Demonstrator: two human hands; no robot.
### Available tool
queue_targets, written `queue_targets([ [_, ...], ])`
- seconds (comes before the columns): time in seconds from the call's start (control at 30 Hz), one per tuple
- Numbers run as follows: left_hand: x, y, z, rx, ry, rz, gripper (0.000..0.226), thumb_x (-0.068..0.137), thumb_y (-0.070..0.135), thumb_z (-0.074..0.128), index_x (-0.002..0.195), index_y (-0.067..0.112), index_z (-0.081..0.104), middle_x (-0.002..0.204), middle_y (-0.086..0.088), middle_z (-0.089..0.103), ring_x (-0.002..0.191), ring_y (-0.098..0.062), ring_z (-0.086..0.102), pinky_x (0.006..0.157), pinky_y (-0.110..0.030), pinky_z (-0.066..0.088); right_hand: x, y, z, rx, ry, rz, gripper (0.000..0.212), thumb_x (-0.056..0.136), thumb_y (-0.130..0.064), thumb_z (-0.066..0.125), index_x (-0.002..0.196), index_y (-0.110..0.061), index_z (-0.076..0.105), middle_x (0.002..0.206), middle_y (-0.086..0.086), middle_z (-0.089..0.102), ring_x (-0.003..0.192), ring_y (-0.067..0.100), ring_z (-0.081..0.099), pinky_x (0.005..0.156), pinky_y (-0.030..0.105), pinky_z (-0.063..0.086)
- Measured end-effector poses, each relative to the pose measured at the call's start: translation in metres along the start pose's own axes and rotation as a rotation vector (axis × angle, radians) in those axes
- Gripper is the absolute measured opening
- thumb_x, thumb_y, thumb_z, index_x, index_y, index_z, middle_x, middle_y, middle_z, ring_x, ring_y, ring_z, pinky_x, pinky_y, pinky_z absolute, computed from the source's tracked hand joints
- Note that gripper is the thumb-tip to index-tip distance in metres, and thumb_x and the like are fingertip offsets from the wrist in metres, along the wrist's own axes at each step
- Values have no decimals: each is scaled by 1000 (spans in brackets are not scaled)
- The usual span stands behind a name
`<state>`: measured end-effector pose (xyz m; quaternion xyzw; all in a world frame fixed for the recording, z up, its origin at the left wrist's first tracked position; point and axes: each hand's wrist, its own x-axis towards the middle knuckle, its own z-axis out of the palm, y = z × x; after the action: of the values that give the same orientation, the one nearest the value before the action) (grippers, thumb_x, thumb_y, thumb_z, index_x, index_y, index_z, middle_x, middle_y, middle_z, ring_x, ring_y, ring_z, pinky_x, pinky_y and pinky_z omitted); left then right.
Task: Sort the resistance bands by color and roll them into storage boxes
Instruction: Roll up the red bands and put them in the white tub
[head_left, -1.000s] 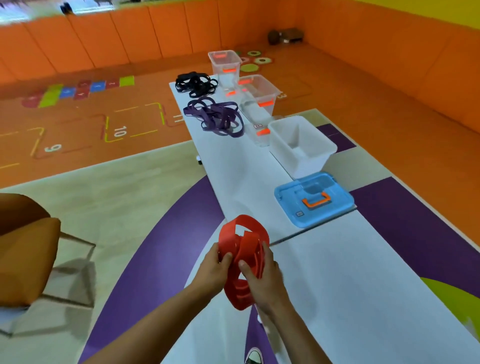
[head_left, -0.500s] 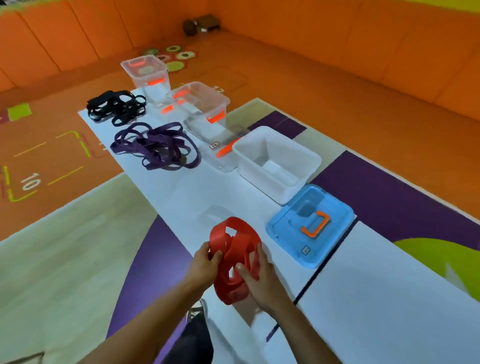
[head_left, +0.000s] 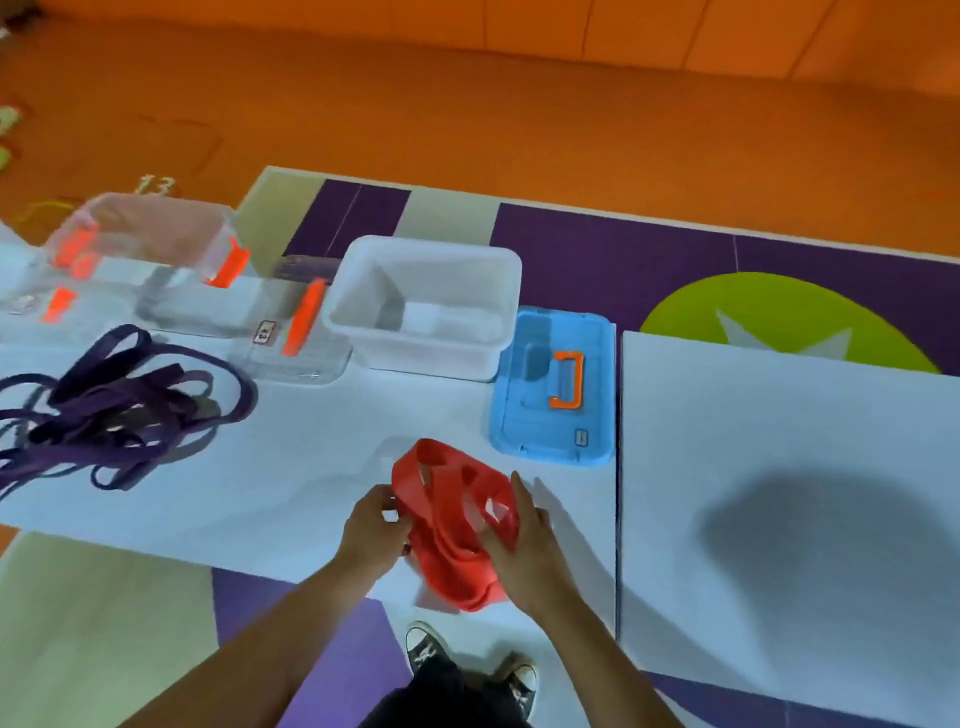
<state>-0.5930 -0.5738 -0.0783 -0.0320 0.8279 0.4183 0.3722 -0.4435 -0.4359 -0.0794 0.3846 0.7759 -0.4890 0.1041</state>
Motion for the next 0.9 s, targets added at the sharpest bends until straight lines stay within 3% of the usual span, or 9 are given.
queue_targets([
  [0.2, -18, -21, -14, 17, 7, -65, 21, 82, 5, 77, 98, 6, 64, 99, -16, 69, 82, -35, 71, 79, -56, 62, -27, 18, 11, 146, 126, 59, 70, 97, -41, 50, 151, -58, 8, 144, 5, 56, 122, 32, 61, 102, 51, 52],
  [0.37, -34, -19, -17, -141, -52, 10, 17, 86, -8, 73, 97, 2, 65, 98, -15, 65, 79, -29, 67, 76, -44, 61, -41, 12, 17, 73, 149, 43, 67, 103, -22, 45, 158, -44, 13, 142, 6, 54, 116, 30, 63, 93, 41, 54],
  [0.5, -45, -9, -17, -293, -126, -49, 7, 93, 7, 71, 96, 1, 68, 79, -14, 60, 68, -21, 58, 67, -30, 61, -54, 3, 11, 81, 289, -6, 66, 93, -25, 59, 152, -37, 33, 138, 1, 58, 125, 27, 54, 104, 45, 48],
  [0.63, -49, -9, -17, -388, -118, -53, 10, 96, 2, 65, 87, 6, 62, 78, -15, 60, 66, -24, 58, 71, -36, 62, -69, -4, -6, 60, 414, -24, 60, 89, -25, 66, 146, -28, 44, 131, 4, 61, 123, 29, 52, 103, 46, 47],
  [0.73, -50, -9, -30, -423, -128, -5, 9, 99, 0, 60, 92, 6, 58, 83, -16, 61, 72, -28, 60, 79, -42, 59, -77, -2, -23, 71, 519, 61, 55, 91, -27, 68, 141, -24, 45, 124, 11, 57, 116, 33, 52, 94, 39, 45],
  [0.9, -47, -4, -71, -498, -152, 33, 12, 104, 4, 51, 95, 8, 58, 88, -15, 64, 77, -29, 63, 76, -40, 55, -104, -4, -47, 172, 679, 260, 52, 95, -28, 66, 140, -15, 41, 124, 18, 51, 91, 25, 42, 79, 29, 33],
])
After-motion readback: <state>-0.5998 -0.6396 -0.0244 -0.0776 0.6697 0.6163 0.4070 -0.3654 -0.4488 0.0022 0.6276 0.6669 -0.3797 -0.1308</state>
